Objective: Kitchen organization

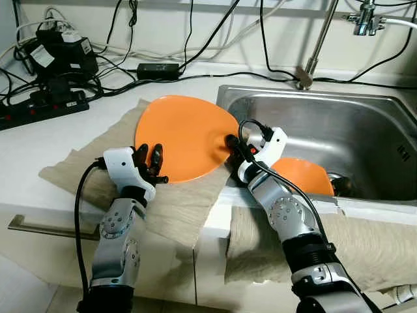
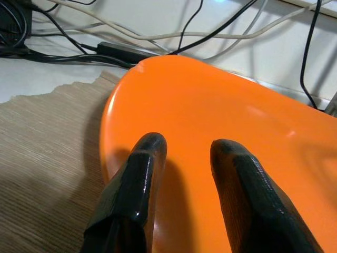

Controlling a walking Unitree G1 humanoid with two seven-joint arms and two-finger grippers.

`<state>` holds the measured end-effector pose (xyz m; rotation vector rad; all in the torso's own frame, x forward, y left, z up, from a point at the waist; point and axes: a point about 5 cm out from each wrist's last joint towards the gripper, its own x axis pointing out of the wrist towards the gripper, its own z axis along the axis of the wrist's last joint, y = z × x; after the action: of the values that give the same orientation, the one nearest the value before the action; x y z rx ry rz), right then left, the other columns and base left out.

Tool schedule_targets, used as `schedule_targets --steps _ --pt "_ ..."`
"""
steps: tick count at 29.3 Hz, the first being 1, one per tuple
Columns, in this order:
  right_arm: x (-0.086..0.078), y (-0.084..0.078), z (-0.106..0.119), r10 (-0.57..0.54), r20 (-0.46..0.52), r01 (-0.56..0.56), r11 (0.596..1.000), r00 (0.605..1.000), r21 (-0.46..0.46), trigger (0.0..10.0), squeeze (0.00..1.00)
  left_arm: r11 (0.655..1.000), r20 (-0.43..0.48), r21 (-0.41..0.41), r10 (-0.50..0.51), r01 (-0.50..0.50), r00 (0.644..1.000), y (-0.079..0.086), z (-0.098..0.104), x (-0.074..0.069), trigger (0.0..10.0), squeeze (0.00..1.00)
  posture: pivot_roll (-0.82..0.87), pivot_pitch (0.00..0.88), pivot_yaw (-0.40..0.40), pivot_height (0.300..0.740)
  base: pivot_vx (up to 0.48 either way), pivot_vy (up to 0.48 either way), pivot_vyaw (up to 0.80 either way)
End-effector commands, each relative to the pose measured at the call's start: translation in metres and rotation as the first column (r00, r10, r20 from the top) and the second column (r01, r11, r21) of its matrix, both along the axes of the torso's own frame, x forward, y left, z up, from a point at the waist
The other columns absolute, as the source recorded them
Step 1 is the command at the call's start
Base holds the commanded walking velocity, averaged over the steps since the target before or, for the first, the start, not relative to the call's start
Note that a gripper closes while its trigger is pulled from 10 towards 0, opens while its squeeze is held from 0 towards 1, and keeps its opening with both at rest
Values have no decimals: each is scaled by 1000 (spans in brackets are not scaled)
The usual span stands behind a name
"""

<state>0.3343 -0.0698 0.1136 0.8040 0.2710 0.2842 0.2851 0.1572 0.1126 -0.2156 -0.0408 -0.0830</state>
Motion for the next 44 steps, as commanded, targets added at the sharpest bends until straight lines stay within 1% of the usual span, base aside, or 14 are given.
schedule_targets --steps 1,5,21,34,44 --pt "-32 -37 -36 145 207 47 701 968 -712 0 0 1000 -120 2 15 -15 993 3 -25 -8 10000 0 87 0 -12 740 0 0 0" --pt "-32 -37 -36 145 206 47 701 968 -712 0 0 1000 -121 2 17 -17 992 3 -24 -7 10000 0 86 0 -11 740 -150 0 0" --pt "-36 -39 -40 143 206 50 694 968 -718 0 0 1000 -128 -17 18 -21 992 1 -24 -6 10000 0 81 0 -8 740 -472 0 0" --pt "-37 -39 -41 145 211 55 687 967 -725 0 0 1000 -128 -11 17 -18 992 0 -24 -7 10000 0 79 0 -9 740 0 0 0" --pt "-37 -42 -37 147 234 74 678 961 -731 0 0 1000 -124 -4 28 -29 992 1 -25 -7 10000 0 78 0 -16 740 0 0 0"
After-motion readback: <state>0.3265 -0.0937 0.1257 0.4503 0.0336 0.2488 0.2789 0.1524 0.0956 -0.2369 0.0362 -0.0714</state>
